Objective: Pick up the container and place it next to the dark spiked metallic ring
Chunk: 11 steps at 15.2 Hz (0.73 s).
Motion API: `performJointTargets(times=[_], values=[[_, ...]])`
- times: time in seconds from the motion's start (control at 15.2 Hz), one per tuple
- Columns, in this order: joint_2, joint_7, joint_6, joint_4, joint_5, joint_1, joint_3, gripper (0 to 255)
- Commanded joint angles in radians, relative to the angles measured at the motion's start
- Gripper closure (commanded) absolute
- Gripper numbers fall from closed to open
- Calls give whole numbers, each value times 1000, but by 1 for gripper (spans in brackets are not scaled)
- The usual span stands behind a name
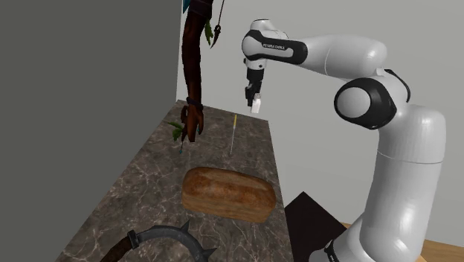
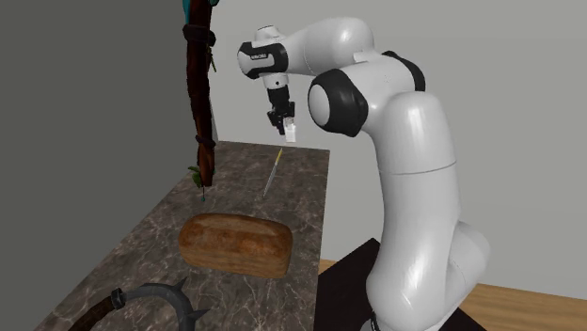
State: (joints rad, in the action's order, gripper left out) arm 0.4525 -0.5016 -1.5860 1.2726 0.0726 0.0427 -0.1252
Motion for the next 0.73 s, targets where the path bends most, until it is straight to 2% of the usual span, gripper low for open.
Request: performJointTargets(times=[0.0, 0.33, 0.66], values=[[-68, 37, -28, 100, 7, -29, 8, 255], [-198, 137, -82, 294, 15, -95, 40, 255], [-299, 240, -116, 438, 15, -156, 80, 255]])
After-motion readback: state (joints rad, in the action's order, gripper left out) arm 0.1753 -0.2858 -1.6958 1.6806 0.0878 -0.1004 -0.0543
